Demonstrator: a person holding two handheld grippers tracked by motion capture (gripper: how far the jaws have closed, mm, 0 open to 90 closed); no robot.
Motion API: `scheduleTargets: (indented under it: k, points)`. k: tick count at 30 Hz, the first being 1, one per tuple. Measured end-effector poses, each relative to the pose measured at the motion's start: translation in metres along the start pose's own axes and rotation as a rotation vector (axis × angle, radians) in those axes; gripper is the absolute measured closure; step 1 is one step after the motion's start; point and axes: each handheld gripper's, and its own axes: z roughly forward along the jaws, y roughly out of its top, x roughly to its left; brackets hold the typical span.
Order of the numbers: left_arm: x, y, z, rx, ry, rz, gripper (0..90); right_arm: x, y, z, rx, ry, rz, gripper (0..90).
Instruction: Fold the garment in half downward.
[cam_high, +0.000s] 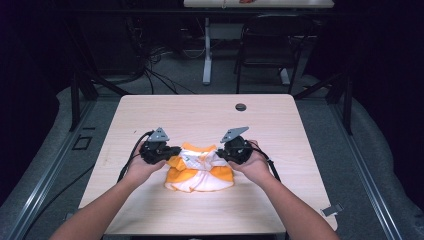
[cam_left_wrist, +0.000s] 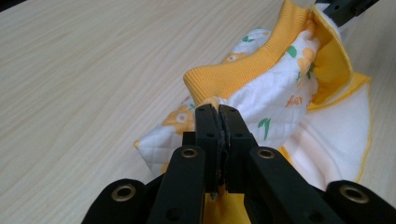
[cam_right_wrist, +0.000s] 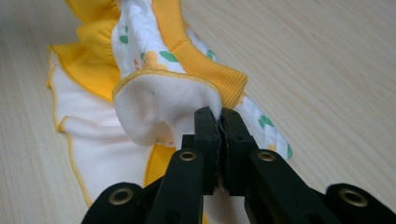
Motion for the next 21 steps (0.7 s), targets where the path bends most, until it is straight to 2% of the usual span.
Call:
scheduleTargets:
  k: [3, 4, 13, 21]
  points:
    - [-0.003, -0.002, 0.0, 0.002, -0.005, 0.004, 87.7, 0.003, -0.001, 0.0, -0.002, -0.001, 0.002, 86.5]
    - [-0.005, -0.005, 0.0, 0.005, -0.013, 0.0, 87.7, 0.004, -0.003, 0.0, -0.006, 0.009, 0.021, 86.4]
    - [-0.012, -0.02, 0.0, 0.014, -0.047, -0.015, 87.4, 0.016, -0.017, 0.005, 0.01, 0.03, 0.023, 86.1]
    - [-0.019, -0.027, -0.002, 0.01, -0.071, -0.023, 86.7, 0.021, -0.024, 0.003, 0.02, 0.048, 0.024, 84.6]
